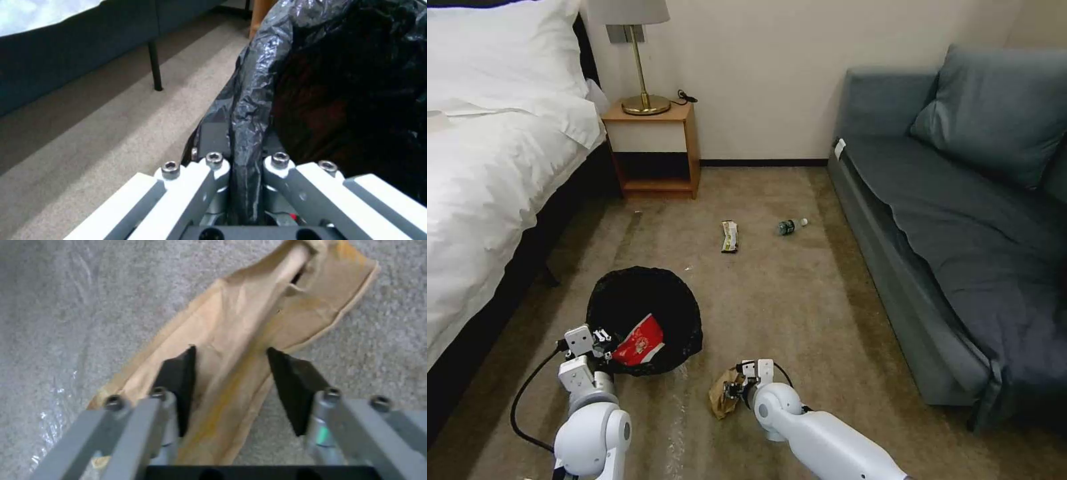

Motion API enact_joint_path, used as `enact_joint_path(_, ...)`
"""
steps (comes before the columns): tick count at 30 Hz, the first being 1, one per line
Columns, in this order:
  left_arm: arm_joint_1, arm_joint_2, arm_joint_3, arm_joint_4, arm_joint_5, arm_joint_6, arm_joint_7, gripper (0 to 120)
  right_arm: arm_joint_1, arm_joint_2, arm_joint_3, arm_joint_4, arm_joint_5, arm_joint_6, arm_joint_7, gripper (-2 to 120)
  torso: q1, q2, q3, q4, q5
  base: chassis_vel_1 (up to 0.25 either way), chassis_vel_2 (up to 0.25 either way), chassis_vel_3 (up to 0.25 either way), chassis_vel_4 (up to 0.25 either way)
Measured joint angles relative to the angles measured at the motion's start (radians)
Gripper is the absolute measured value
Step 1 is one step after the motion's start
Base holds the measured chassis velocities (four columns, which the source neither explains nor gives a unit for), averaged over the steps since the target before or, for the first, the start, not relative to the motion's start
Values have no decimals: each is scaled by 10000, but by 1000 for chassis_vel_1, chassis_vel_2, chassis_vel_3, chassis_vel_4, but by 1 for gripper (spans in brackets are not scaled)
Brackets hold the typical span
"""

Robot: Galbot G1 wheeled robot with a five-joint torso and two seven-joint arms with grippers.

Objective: Pick up the trash bin, then pick up the garbage on the floor and place it into the trash bin.

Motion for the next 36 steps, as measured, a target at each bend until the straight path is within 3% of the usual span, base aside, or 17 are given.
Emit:
enact_joint_path(8, -36, 55, -41, -3, -70, -1, -2, 4, 22, -86, 60, -12, -240, 158, -46, 11, 0, 0, -1, 1, 1, 0, 0, 0, 0)
enact_joint_path(10, -89, 45, -35, 42, -86, -2, -5, 4, -128, -188, 302, 99, -383, 298, -67, 1, 0, 0, 0, 0, 3, 0, 0, 0, 0)
enact_joint_path(27, -316, 369, -40, 225, -467, 41, -9, 4, -331, -775, 2513, 1096, -722, 659, -186, 0, 0, 0, 0, 0, 2, 0, 0, 0, 0)
enact_joint_path(36, -303, 524, -30, 227, -690, 42, -11, 4, 179, -861, 3283, 2510, -1226, 1027, -216, 0, 0, 0, 0, 1, 0, 0, 0, 0, 0)
